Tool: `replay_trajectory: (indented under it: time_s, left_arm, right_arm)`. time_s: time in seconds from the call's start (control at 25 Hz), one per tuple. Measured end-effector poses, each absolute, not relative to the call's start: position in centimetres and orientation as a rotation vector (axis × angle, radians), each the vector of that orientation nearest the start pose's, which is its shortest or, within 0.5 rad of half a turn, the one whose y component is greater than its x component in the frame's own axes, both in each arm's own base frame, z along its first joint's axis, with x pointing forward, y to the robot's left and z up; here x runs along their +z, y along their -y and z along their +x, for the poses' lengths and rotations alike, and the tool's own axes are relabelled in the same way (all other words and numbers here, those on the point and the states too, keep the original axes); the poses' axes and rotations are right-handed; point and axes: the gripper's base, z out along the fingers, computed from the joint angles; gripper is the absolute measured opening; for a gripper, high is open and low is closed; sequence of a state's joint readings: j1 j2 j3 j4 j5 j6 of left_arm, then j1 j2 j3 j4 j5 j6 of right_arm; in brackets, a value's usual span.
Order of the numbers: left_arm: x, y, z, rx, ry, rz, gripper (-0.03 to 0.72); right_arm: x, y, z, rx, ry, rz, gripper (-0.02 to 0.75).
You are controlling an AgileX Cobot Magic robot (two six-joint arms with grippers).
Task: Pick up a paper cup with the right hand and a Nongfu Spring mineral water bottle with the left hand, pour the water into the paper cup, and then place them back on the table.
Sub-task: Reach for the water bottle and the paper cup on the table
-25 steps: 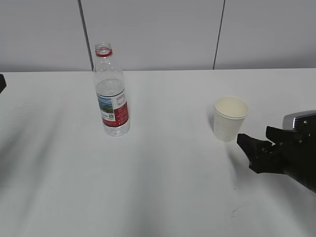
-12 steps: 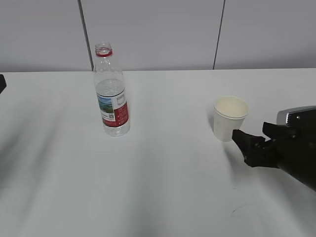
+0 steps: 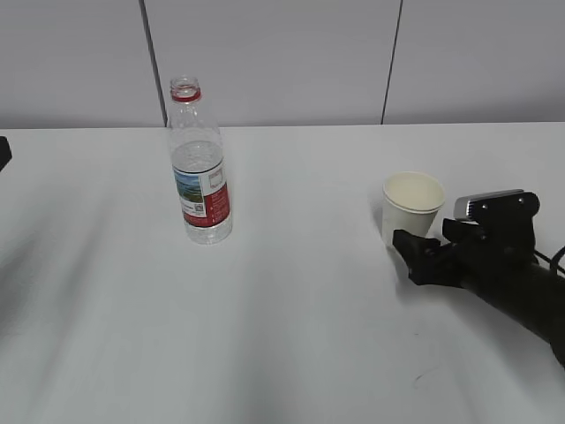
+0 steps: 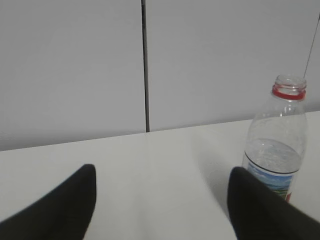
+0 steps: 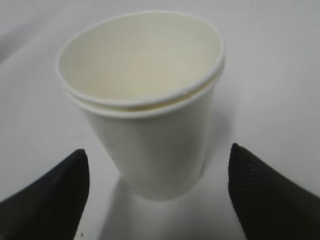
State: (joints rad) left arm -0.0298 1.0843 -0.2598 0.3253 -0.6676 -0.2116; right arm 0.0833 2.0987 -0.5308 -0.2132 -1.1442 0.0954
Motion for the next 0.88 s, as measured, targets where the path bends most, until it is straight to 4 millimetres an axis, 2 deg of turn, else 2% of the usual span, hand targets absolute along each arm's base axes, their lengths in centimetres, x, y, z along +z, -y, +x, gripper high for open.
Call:
replay_trajectory:
  time_s: [0.4,0.72,0.88]
  left_arm:
    - [23.0,2.4,19.1,-0.153,-1.653,0.215,0.502]
    - [23.0,2.4,19.1,-0.152,-1.653,0.221,0.501]
    - [22.9,2.8,19.0,-0.168,-1.657,0.276,0.501]
  right_arm:
    - [6.4,-4.8,33.5,0.265,-1.842,-0.222,0.655]
    - [6.1,-5.1,35.0,0.28,-1.812,-0.237,0.653]
    - [5.9,-5.1,35.1,0.286,-1.812,-0.243,0.625]
